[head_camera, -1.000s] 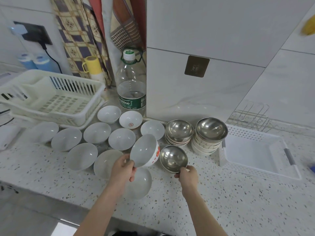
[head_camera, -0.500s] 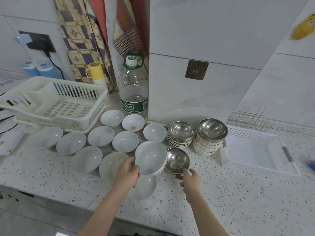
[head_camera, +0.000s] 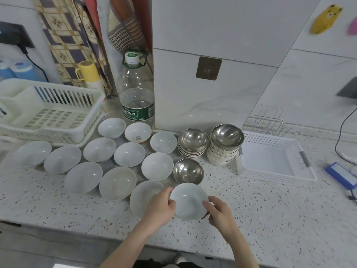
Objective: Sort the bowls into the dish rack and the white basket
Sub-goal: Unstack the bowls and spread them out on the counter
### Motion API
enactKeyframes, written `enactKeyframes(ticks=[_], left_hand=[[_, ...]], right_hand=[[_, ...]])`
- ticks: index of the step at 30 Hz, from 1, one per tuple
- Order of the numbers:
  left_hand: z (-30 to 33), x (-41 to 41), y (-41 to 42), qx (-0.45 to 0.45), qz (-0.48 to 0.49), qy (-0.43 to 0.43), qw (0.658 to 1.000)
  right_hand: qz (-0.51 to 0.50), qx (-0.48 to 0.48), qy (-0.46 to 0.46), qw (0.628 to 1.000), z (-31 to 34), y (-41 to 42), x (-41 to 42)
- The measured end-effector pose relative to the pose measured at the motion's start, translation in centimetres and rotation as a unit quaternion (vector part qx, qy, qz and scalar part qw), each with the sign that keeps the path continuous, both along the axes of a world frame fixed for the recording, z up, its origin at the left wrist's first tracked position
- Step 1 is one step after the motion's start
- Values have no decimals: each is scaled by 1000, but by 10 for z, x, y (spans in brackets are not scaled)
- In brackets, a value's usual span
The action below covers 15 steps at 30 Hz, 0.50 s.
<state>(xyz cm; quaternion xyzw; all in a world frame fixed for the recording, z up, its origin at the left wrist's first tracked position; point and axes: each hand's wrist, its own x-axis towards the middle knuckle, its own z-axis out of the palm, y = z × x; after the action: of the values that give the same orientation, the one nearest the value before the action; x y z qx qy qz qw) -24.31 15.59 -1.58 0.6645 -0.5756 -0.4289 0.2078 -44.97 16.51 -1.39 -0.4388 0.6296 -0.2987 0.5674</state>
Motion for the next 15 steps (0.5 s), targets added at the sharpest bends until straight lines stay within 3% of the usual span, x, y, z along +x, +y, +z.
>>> enactKeyframes(ticks=[5,11,15], left_hand=[[-5,-19,3,0,-20,-30,999],[-10,-25,15,46,-45,-40,997],[-9,-26,25,23,-73,-72,994]], right_hand=[[19,9,111,994,-8,6,-15],[35,13,139,990,-23,5,-19],[46,17,135,990,-30,2,-14]])
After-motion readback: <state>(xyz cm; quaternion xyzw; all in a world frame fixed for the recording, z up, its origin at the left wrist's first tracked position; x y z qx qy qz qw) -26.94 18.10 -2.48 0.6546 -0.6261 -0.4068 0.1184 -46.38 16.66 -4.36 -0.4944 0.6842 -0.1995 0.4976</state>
